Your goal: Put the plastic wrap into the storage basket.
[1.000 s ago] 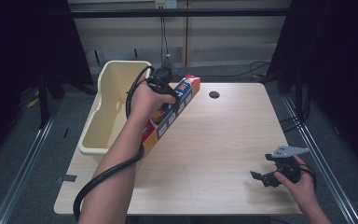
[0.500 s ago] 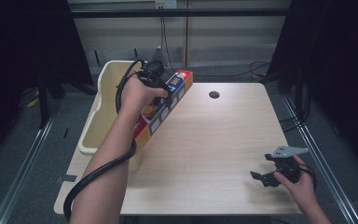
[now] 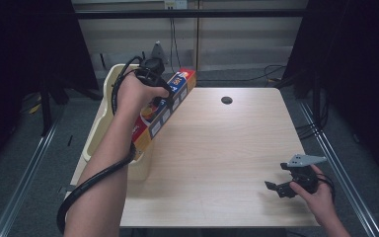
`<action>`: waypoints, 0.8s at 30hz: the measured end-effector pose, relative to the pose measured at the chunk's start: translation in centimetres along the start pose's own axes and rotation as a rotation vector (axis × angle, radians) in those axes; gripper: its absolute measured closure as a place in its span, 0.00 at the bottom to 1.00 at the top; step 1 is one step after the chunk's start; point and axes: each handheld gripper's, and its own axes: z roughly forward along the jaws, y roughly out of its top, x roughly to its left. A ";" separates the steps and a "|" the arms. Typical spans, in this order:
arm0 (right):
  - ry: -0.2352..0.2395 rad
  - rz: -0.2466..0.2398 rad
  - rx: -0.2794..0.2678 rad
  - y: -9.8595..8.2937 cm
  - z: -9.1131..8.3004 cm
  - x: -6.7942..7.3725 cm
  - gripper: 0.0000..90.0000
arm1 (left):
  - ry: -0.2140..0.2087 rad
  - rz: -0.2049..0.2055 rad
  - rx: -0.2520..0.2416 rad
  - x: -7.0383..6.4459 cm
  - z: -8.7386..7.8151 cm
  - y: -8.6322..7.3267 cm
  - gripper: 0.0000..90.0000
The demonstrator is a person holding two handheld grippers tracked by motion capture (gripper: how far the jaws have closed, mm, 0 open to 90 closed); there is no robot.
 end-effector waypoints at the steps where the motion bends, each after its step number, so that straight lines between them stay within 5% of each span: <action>1: 0.000 0.001 0.000 0.0 0.0 0.0 0.04 | -0.003 -0.008 -0.005 0.1 -0.1 0.0 0.45; 24: -0.001 0.006 -0.002 0.0 -0.1 0.0 0.04 | 0.017 -0.073 -0.035 2.3 -2.6 -1.0 0.45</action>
